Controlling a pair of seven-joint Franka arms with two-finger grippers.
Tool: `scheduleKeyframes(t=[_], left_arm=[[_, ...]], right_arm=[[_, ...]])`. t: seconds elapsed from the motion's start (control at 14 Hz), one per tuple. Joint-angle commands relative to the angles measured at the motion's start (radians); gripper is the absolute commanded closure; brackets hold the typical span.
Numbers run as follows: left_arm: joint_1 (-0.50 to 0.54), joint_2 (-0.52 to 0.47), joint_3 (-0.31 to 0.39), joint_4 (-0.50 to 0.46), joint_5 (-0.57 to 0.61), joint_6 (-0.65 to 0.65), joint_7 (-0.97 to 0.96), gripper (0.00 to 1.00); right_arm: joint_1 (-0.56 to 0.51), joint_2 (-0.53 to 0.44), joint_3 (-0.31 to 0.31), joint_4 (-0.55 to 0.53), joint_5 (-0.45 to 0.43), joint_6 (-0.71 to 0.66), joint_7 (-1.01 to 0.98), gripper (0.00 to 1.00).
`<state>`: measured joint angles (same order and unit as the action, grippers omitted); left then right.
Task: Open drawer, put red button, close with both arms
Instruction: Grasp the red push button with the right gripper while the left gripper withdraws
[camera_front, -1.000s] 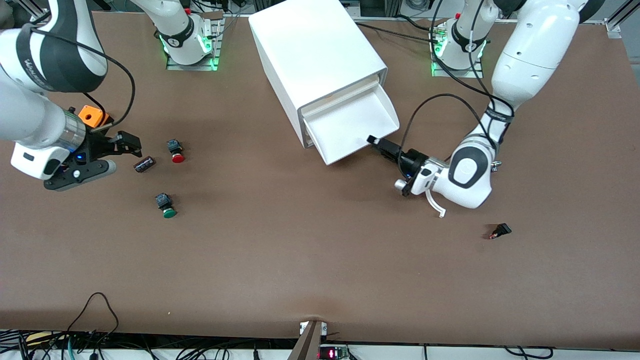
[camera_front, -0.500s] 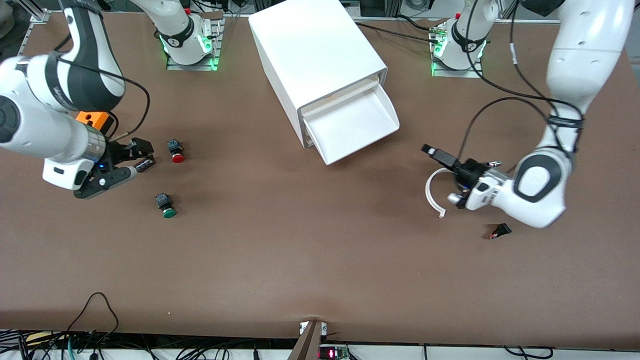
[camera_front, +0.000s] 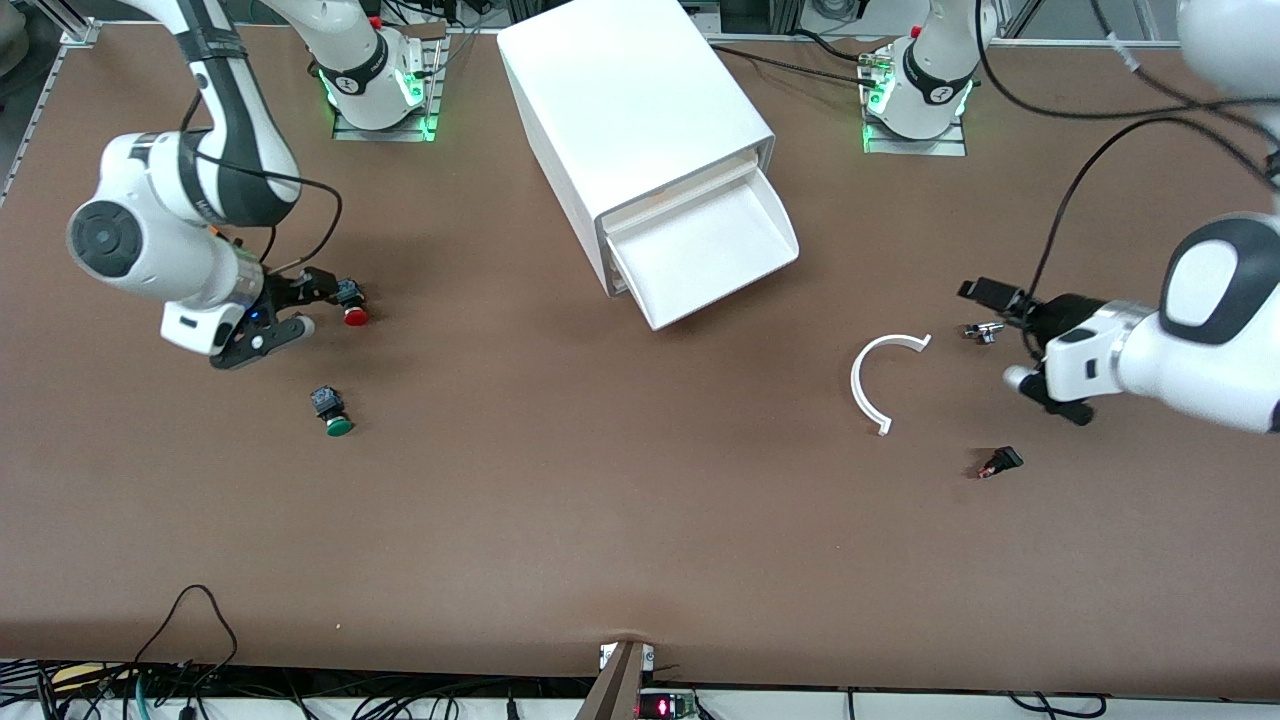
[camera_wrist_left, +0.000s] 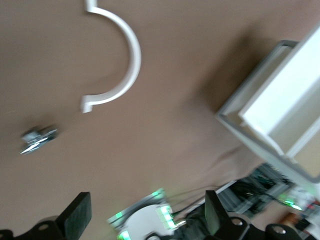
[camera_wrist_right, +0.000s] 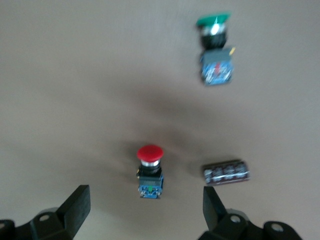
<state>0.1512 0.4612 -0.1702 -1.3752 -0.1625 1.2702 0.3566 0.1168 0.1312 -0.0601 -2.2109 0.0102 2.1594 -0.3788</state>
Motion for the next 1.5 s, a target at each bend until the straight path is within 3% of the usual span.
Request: scheduleKeyframes(t=[0.0,0.14,0.36,0.5,0.79,0.86,1.14,1.29,1.43], left_arm=[[-0.015,-0.022,-0.017,0.066,0.122,0.011,-0.025,0.0],[-0.039,-0.022,-0.026,0.114,0.176,0.056,-0.111,0.0],[-0.093,-0.033,-0.038,0.123,0.362,0.138,-0.301,0.0],[-0.093,-0.038,-0.055,0.125,0.357,0.173,-0.291,0.0],[-0.091,-0.036,-0.098,0.098,0.356,0.123,-0.295,0.0],[-0.09,-0.033,-0.097,0.097,0.356,0.117,-0.3,0.0],[-0.082,-0.032,-0.097,0.099,0.354,0.117,-0.301,0.0],[-0.085,-0.033,-0.097,0.099,0.354,0.115,-0.304,0.0],[-0.087,-0.033,-0.098,0.102,0.353,0.117,-0.304,0.0]], right_arm=[[-0.005,-0.076,-0.007,-0.171,-0.003,0.104,-0.025,0.0],[-0.005,-0.078,-0.007,-0.261,-0.004,0.222,-0.034,0.0],[-0.005,-0.036,-0.009,-0.331,-0.004,0.359,-0.101,0.0],[-0.006,0.017,-0.009,-0.374,-0.004,0.48,-0.118,0.0],[-0.005,0.074,-0.009,-0.371,-0.003,0.54,-0.118,0.04],[-0.005,0.083,-0.009,-0.371,-0.003,0.554,-0.118,0.14],[-0.006,0.085,-0.009,-0.369,-0.003,0.554,-0.115,0.75],[-0.008,0.082,-0.009,-0.365,-0.003,0.55,-0.109,1.0],[-0.006,0.064,-0.01,-0.354,0.001,0.539,-0.11,1.0]])
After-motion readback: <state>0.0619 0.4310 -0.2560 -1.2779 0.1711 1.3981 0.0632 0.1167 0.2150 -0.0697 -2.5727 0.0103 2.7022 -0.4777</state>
